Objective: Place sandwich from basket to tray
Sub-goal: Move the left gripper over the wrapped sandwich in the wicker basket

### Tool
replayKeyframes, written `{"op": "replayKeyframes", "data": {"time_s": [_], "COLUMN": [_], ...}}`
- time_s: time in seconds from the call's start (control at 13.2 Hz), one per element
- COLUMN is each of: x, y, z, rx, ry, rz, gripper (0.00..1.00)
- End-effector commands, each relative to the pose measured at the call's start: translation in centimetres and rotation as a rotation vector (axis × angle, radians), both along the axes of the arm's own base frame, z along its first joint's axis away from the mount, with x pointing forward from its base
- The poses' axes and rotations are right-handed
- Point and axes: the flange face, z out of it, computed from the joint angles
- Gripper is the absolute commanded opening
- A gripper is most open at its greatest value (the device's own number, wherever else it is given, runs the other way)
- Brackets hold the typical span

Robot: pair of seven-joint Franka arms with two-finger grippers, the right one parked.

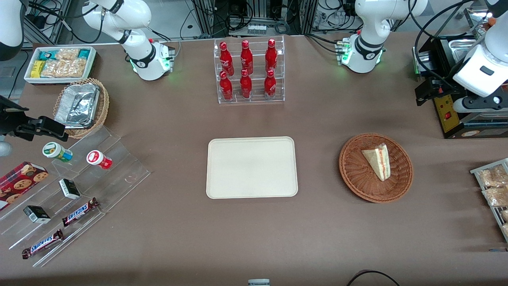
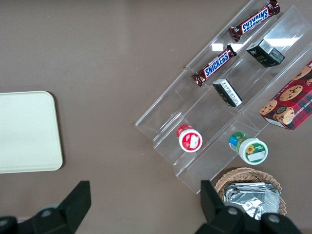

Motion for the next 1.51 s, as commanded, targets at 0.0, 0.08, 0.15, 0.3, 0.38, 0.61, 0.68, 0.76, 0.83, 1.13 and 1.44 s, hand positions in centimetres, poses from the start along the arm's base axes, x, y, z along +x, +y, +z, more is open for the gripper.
{"op": "replayKeyframes", "data": {"time_s": [0.0, 0.08, 0.15, 0.3, 0.38, 0.61, 0.68, 0.76, 0.83, 1.13, 1.44], "x": [0.3, 0.3, 0.4, 0.4, 0.4, 0.4, 0.5, 0.6, 0.4, 0.0, 0.5], "y": [-0.2, -0.2, -0.1, -0.2, 0.1, 0.9, 1.6, 2.1, 2.1, 1.9, 1.8], "z": [0.8, 0.5, 0.0, -2.1, -3.8, -9.8, -11.5, -13.2, -15.0, -22.8, -27.2], "rx": [-0.007, -0.004, -0.004, -0.003, -0.002, -0.002, -0.003, -0.005, -0.003, -0.003, -0.006], "ry": [-0.007, 0.0, 0.003, 0.041, 0.051, 0.021, 0.026, 0.019, 0.016, -0.041, -0.054], "rz": [-0.018, -0.017, -0.016, -0.015, -0.012, 0.02, 0.057, 0.082, 0.124, 0.308, 0.354], "gripper": [1.0, 1.0, 1.0, 1.0, 1.0, 1.0, 1.0, 1.0, 1.0, 1.0, 1.0]}}
